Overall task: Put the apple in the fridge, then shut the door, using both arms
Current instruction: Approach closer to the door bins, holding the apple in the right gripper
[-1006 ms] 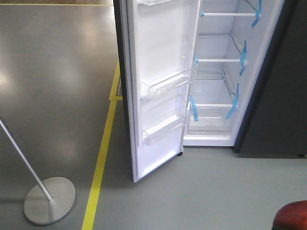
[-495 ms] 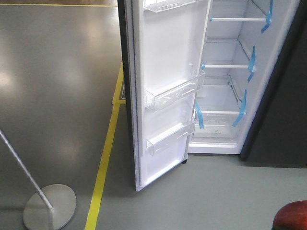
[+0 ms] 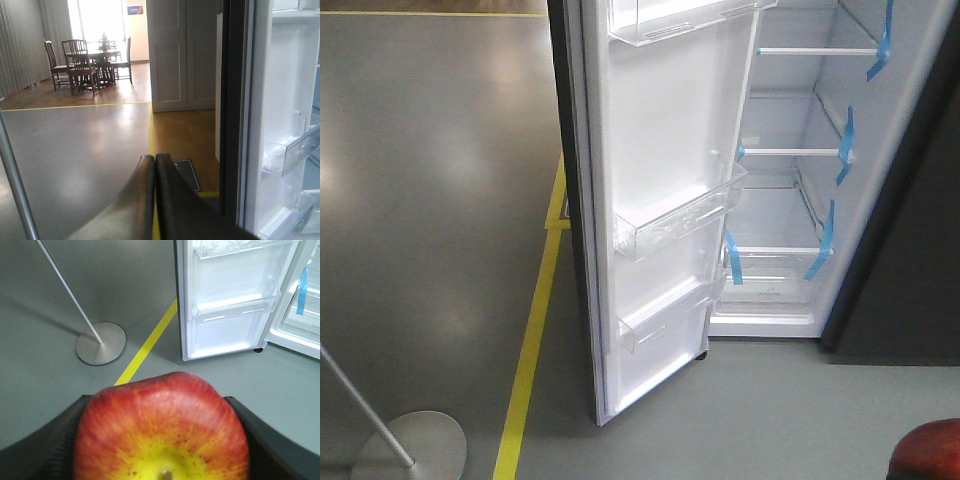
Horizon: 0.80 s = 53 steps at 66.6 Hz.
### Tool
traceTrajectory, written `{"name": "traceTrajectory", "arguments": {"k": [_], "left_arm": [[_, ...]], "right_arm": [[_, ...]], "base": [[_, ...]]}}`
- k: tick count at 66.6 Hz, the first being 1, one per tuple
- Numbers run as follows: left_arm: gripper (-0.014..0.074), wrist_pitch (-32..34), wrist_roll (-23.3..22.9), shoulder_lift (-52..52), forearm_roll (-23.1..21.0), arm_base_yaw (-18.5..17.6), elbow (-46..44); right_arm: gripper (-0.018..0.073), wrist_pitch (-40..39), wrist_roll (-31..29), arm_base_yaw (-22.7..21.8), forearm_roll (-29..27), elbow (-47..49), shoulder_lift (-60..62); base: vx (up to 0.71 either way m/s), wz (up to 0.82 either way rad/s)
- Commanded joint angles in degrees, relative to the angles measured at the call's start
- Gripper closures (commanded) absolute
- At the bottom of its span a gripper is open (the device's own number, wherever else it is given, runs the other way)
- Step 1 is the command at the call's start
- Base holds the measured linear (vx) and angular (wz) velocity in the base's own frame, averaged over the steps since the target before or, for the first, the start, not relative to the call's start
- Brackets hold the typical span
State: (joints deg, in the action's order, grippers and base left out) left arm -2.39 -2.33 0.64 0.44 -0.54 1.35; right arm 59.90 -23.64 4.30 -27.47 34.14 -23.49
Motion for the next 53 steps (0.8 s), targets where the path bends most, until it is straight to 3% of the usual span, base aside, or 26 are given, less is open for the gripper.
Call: {"name": "traceTrajectory", "arguments": {"k": [1,53], "left_arm": [[0.0603,4.31,0.04,0.86,-0.44,0.04,-0.97],[0.0603,4.31,0.04,0.86,-0.44,0.04,-0.97]], "right_arm": [[0.0475,-3.37,-0.29,-0.28,-1.72,1.59,-0.39],[0.0475,-3.37,-0.29,-0.28,-1.72,1.59,-0.39]], "base": [[0.13,-0.04],[0.14,-0.02]]}}
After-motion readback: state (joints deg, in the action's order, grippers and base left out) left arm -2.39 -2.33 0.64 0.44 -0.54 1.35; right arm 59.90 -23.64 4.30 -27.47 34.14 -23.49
